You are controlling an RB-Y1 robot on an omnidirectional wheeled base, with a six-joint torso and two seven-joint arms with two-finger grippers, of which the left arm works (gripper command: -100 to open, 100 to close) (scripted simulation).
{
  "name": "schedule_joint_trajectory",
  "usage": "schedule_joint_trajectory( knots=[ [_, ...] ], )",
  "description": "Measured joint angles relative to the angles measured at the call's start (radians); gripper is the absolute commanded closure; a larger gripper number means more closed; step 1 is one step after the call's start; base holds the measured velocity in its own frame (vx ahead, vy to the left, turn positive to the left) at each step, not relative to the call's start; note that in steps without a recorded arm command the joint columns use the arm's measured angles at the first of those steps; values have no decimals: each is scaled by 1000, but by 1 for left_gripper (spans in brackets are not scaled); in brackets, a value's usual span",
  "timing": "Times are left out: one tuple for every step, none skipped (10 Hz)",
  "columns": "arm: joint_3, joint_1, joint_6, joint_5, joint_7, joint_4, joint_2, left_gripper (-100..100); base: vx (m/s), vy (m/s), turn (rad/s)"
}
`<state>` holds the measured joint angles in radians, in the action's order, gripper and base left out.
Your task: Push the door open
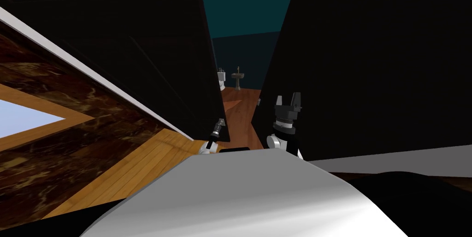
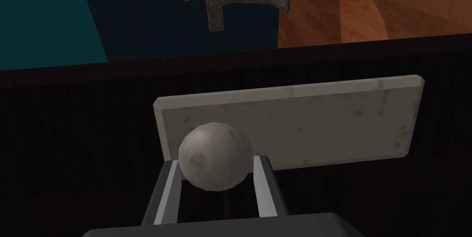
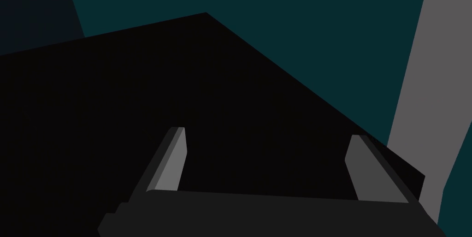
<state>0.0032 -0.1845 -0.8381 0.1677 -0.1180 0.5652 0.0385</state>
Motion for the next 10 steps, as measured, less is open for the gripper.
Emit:
schedule_joint_trajectory(
  knots=[
    [6,8,2,1,3,17,2,100,31,30,45],
    [9,13,12,0,0,36,10,-100,-113,-22,59],
    [10,13,17,-1,-3,40,14,-100,-200,-61,52],
    [10,14,20,-3,-4,42,15,-100,-208,-55,39],
    [10,14,22,-5,-5,43,14,-100,-227,-40,40],
    [10,14,25,-6,-7,45,11,-100,-218,-39,37],
    [11,13,28,-8,-9,45,7,-100,-234,-29,56],
    [12,11,30,-10,-9,45,-1,-100,-210,-40,49],
    [10,18,37,-11,-12,58,-11,-100,-87,-22,8],
    [10,20,39,-11,-13,60,-12,-100,89,-21,-32]
  ],
)
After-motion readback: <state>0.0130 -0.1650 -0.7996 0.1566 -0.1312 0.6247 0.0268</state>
